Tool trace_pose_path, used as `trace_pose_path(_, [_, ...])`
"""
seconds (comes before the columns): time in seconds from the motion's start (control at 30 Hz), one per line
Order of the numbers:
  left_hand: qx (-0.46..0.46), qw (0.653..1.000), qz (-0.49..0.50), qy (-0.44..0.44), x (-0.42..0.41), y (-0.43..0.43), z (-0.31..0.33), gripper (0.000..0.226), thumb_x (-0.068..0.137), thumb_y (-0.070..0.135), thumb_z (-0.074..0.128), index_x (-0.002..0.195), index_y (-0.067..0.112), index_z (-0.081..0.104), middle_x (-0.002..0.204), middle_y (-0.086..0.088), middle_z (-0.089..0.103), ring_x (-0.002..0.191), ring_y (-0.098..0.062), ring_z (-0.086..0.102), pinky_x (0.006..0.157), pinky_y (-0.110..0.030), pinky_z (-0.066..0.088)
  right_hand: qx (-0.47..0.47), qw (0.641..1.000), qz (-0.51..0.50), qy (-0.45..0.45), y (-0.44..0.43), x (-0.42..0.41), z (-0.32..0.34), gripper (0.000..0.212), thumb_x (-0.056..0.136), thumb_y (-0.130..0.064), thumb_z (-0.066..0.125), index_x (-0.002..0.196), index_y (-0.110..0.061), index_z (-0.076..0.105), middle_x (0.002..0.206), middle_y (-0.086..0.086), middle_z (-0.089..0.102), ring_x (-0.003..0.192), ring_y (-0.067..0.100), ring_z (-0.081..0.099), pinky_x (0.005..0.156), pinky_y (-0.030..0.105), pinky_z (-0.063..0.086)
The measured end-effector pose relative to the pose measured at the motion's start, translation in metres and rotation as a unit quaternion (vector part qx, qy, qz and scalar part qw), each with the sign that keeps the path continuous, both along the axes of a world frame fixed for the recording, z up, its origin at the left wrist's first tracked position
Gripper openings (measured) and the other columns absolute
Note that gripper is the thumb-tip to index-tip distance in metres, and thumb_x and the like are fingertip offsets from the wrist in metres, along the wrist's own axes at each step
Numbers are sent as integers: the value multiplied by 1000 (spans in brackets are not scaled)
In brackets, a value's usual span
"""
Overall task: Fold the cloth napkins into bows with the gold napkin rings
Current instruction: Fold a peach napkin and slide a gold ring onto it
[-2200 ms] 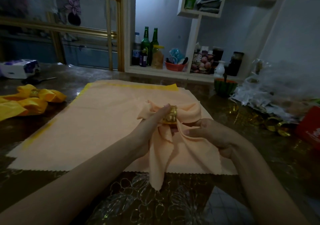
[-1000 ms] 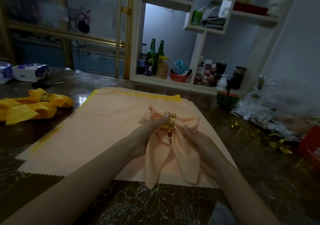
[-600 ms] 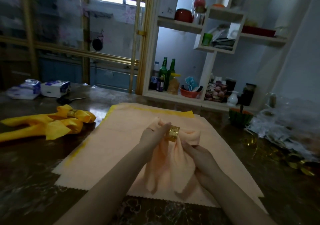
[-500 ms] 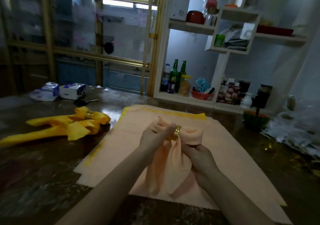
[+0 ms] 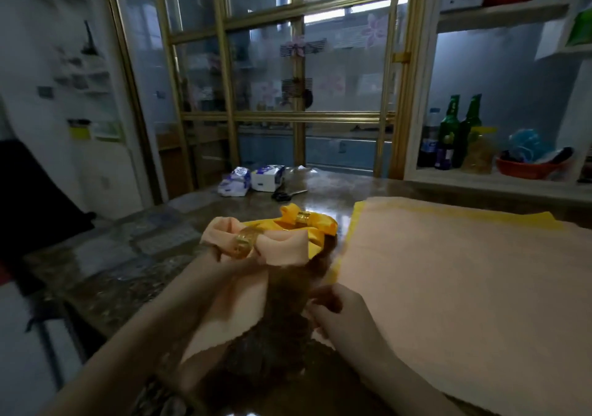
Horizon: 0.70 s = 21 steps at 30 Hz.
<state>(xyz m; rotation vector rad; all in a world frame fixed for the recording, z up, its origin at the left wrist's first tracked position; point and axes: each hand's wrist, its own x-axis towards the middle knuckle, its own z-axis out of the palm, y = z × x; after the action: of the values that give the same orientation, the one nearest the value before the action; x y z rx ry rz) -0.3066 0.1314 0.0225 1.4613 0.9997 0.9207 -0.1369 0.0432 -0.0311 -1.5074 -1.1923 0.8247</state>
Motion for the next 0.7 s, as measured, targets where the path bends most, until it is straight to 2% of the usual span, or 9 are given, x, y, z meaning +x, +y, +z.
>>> trace_pose_path(0.13, [-13,998,56,0,-8,41,7,75,46,42,81,113,23,55,90,-6,64,83,-22,61,76,-44,51,15,1000,-1,25,-3,6,-2,19,90,-2,55,84,-18,63,76,1,60,60,5,55,54,15,43])
trace_pose_path(0.17, [0,999,41,22,-1,46,5,71,44,48,82,105,25,56,94,-5,63,83,-18,60,71,-38,51,20,999,-5,38,-3,9,-1,17,90,-2,55,86,-17,63,75,4,60,57,5,55,53,16,44])
trace_pose_path(0.23, [26,993,8,111,19,49,-4,36,64,35,80,89,25,56,91,-1,63,79,-9,58,62,-20,45,25,997,-16,66,-4,11,-1,15,91,-3,56,89,-16,63,73,8,59,53,6,55,52,19,45])
trace_pose_path(0.3, [57,978,25,197,36,49,-17,20,77,28,74,80,25,54,83,5,59,79,-8,57,61,-16,44,17,996,-18,83,-7,11,-2,14,91,-3,56,91,-15,64,72,8,60,54,9,55,53,21,47])
trace_pose_path(0.4, [147,906,89,388,49,55,-37,40,78,59,61,84,20,57,88,-1,61,89,-18,60,72,-32,47,3,996,-7,92,-14,11,-5,14,89,-1,58,88,-14,65,70,5,60,56,9,56,56,23,47])
trace_pose_path(0.47, [172,839,132,500,49,55,-45,67,80,73,42,108,14,57,112,-10,58,108,-26,53,85,-36,42,2,996,-2,86,-13,8,-6,14,88,-1,59,86,-14,66,70,4,60,55,7,56,58,25,47])
trace_pose_path(0.53, [144,821,140,534,53,49,-52,89,80,78,30,137,11,36,140,-16,39,129,-33,36,104,-47,29,5,997,2,81,-13,9,-3,14,87,-2,59,86,-14,66,69,3,60,54,6,55,57,24,46])
trace_pose_path(0.6, [117,816,125,553,52,42,-53,99,77,81,30,144,9,19,148,-17,26,136,-34,25,109,-54,20,9,997,5,78,-15,11,1,15,88,-2,58,85,-15,65,69,2,59,52,5,54,55,22,45])
trace_pose_path(0.7, [133,773,95,613,47,20,-40,97,79,77,34,147,11,12,153,-15,16,141,-32,15,112,-57,15,26,998,5,65,-18,18,10,16,87,0,58,83,-14,65,71,4,59,51,3,54,53,21,45])
